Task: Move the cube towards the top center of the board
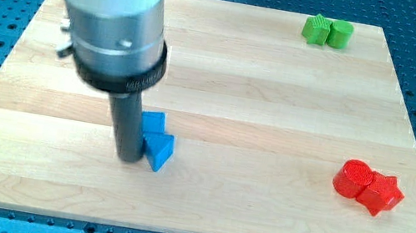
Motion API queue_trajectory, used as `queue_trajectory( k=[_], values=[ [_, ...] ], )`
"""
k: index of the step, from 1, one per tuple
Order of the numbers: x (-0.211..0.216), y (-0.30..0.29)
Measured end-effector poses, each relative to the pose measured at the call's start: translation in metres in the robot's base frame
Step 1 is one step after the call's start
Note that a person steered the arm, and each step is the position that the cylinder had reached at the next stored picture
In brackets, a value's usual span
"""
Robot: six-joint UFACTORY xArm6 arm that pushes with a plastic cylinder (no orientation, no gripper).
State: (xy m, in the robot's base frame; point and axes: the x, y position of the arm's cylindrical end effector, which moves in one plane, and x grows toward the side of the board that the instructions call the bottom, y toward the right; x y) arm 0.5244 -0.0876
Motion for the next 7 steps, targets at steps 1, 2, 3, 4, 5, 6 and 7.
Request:
queue_trajectory(
  k=[1, 2, 3, 4, 5, 6, 7],
  values=[
    [-0.028, 0.002],
    [-0.049, 0.032],
    [-0.06, 0.084],
    [-0.035, 0.095],
    [-0.078, 0.109],
    [-0.131, 0.105],
    [-0.11, 0.117]
  ],
)
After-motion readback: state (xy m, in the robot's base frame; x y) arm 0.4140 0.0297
